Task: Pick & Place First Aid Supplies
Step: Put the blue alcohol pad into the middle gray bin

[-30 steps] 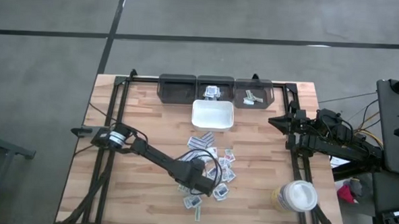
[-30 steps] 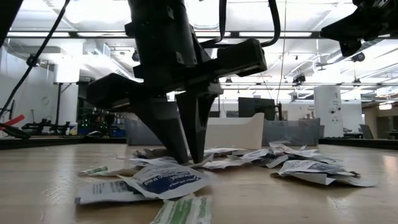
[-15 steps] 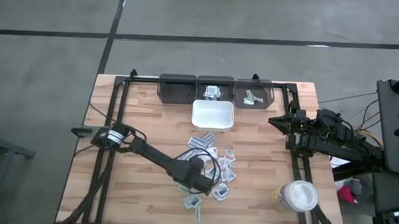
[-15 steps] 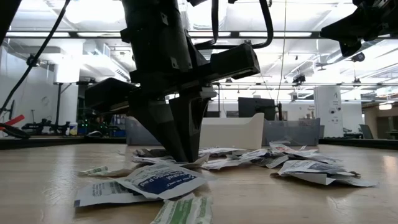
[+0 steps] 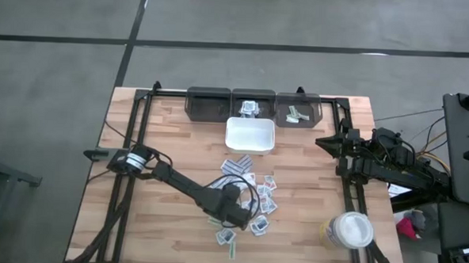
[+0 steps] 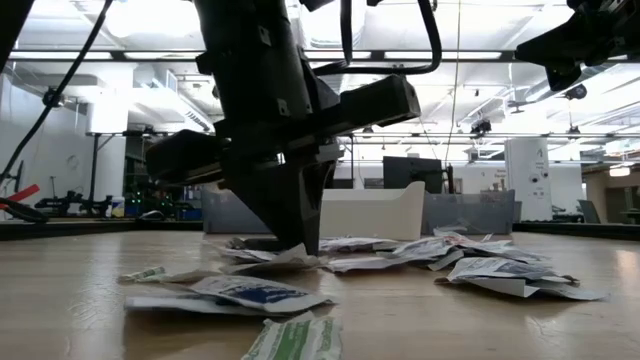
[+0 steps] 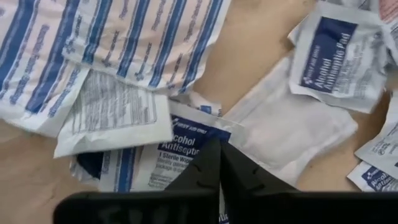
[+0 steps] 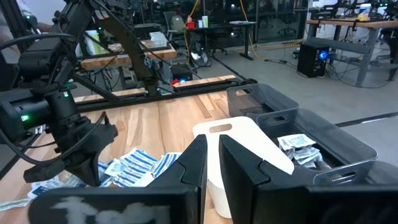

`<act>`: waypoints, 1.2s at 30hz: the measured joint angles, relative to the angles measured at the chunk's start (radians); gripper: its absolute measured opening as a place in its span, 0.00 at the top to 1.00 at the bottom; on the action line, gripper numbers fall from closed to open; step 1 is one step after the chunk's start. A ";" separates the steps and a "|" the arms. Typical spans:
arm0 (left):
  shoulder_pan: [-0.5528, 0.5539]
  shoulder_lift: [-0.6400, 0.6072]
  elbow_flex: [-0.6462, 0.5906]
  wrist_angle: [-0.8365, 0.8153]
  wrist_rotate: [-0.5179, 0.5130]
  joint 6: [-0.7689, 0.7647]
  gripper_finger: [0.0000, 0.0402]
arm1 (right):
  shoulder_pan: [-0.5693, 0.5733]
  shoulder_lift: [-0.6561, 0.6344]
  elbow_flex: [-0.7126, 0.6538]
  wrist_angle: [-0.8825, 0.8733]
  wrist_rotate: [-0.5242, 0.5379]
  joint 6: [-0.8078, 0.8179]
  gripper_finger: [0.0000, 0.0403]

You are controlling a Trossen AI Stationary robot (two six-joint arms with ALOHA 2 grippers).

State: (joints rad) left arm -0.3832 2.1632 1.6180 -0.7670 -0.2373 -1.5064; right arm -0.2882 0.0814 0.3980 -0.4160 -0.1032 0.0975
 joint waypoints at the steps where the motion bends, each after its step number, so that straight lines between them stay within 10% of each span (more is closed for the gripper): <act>1: 0.001 0.000 0.000 0.001 -0.001 0.008 0.99 | 0.000 0.000 0.000 0.000 0.000 0.000 0.90; 36: 0.006 -0.007 0.021 0.007 0.001 0.078 0.77 | 0.000 0.000 0.000 0.000 0.000 0.000 0.90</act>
State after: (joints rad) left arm -0.3767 2.1559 1.6392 -0.7601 -0.2364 -1.4281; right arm -0.2882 0.0814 0.3981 -0.4160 -0.1028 0.0971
